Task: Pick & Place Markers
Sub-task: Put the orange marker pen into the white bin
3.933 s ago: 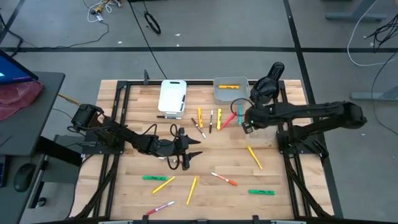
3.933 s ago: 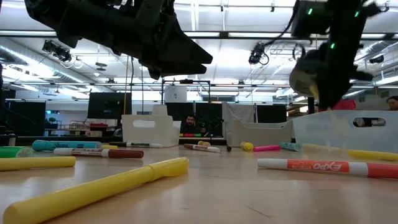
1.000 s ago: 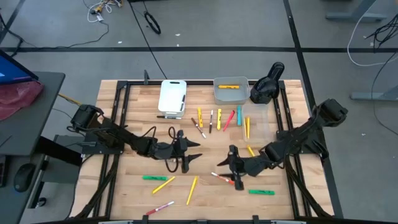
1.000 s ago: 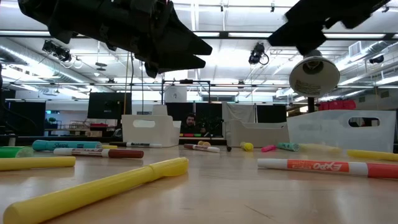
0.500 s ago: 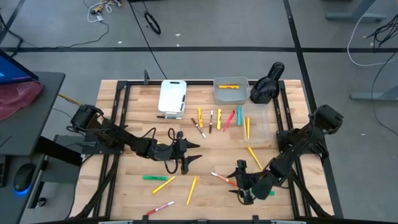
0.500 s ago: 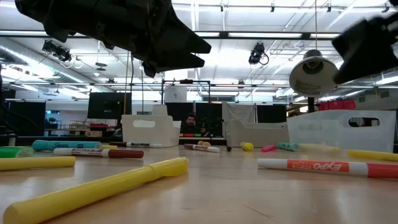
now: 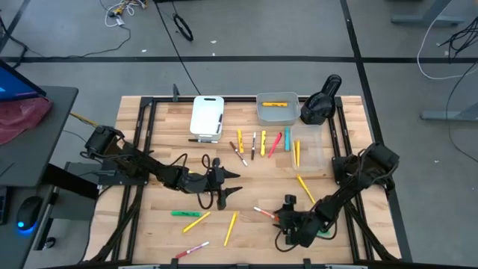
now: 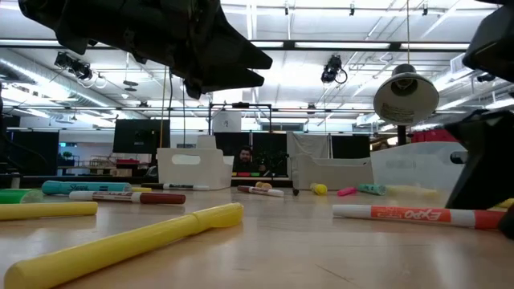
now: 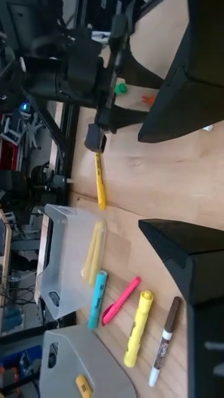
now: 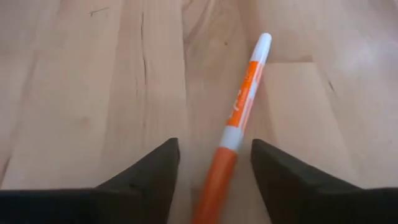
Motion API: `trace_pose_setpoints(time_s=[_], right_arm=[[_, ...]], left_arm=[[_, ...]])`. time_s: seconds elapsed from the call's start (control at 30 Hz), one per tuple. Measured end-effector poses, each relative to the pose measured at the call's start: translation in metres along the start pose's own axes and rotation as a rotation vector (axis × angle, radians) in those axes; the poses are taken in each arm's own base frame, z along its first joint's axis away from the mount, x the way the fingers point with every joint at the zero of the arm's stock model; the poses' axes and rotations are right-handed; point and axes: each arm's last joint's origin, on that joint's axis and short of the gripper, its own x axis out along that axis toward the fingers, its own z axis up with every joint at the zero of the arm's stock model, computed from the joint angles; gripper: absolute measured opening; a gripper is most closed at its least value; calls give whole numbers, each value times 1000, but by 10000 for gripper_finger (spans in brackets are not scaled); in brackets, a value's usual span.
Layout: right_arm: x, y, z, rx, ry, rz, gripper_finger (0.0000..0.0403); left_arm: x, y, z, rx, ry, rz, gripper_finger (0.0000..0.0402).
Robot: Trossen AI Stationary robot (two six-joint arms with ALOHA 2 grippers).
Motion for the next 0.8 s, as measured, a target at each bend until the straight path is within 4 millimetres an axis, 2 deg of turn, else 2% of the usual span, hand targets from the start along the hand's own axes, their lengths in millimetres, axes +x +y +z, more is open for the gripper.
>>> trace_pose_setpoints(time_s=[0.23,0.37,0.53,0.67,0.8], right_arm=[[3,-4,-14,46,-23,-13,88],[3,-6,-15,38,-43,-22,26],[-5,-15,0,67,-47,17,23],[-9,-33,18,108,-68,-13,24],[-9,-47,35,148,-85,-20,23]], left_arm=[[-9,-18,2,119,-53,-59,220],[-10,-19,2,137,-53,-85,220],[2,-14,-1,137,-23,-179,220],[23,-18,-2,168,-13,-236,220],[50,-24,-6,291,0,-294,222]])
